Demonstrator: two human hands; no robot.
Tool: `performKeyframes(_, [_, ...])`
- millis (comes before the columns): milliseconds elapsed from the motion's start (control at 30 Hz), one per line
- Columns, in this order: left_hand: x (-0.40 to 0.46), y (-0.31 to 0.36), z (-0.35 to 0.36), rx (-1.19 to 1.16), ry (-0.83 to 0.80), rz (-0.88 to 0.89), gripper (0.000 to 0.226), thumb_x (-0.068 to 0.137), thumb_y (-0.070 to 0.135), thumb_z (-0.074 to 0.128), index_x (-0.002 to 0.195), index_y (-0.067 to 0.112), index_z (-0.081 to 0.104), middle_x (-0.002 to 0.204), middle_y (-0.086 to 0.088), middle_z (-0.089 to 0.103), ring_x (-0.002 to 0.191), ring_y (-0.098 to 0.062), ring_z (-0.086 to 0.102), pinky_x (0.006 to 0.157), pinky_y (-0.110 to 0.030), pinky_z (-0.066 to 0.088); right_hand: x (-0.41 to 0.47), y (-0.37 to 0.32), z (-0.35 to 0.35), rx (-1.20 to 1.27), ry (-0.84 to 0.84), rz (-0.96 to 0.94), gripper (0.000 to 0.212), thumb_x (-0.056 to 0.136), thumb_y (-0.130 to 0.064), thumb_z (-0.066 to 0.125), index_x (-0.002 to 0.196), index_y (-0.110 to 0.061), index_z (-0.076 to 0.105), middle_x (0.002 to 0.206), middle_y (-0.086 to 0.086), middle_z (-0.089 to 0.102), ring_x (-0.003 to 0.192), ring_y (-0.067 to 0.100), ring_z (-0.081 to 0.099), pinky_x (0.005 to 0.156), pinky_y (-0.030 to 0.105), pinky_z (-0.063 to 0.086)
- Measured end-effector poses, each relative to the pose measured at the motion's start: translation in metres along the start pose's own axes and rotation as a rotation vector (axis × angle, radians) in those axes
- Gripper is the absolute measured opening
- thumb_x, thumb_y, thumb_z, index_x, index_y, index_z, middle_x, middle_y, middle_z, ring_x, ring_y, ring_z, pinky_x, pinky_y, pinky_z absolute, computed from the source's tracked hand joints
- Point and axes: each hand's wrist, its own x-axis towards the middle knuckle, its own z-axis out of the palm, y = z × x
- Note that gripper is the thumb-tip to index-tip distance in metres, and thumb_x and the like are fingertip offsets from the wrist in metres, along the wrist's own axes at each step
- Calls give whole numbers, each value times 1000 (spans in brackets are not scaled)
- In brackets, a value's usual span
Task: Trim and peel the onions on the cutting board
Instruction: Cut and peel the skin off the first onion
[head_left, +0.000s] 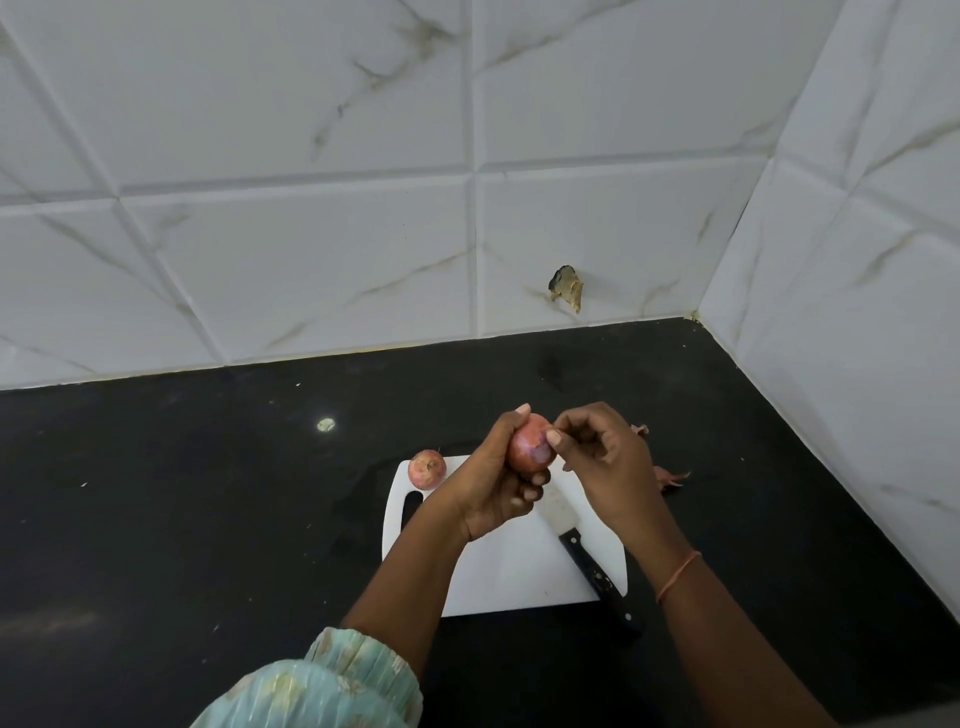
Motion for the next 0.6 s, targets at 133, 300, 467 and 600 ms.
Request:
performKeyframes(133, [1, 1, -1, -62, 13, 40, 47, 93, 53, 51, 105, 9, 63, 81, -11, 63, 61, -14, 51, 53, -19, 46, 2, 0, 3, 38, 57, 76, 8, 86, -18, 72, 84, -23, 65, 87, -1, 67, 79, 18, 66, 69, 27, 56])
performKeyframes(300, [0, -1, -5, -99, -5, 32, 43, 94, 45, 51, 112, 7, 61, 86, -14, 63, 60, -13, 51, 51, -18, 46, 1, 0, 8, 43, 110, 131, 8, 86, -23, 72, 83, -17, 68, 80, 0, 69, 74, 17, 66, 61, 29, 57])
performKeyframes(467, [-2, -3, -10, -111, -64, 20, 49, 93, 44, 49, 116, 1, 60, 89, -16, 61, 58, -13, 50, 50, -18, 46, 0, -1, 12, 26, 203, 151, 10, 89, -20, 69, 84, -13, 64, 76, 2, 68, 64, 14, 66, 55, 23, 54])
performKeyframes(600, [-6, 0, -14, -122, -202, 73, 50, 93, 41, 44, 120, 4, 66, 90, -13, 60, 60, -12, 48, 53, -17, 44, 4, 13, -7, 9, 350, 260, 11, 88, -17, 70, 86, -9, 63, 74, 6, 67, 60, 9, 66, 54, 23, 55])
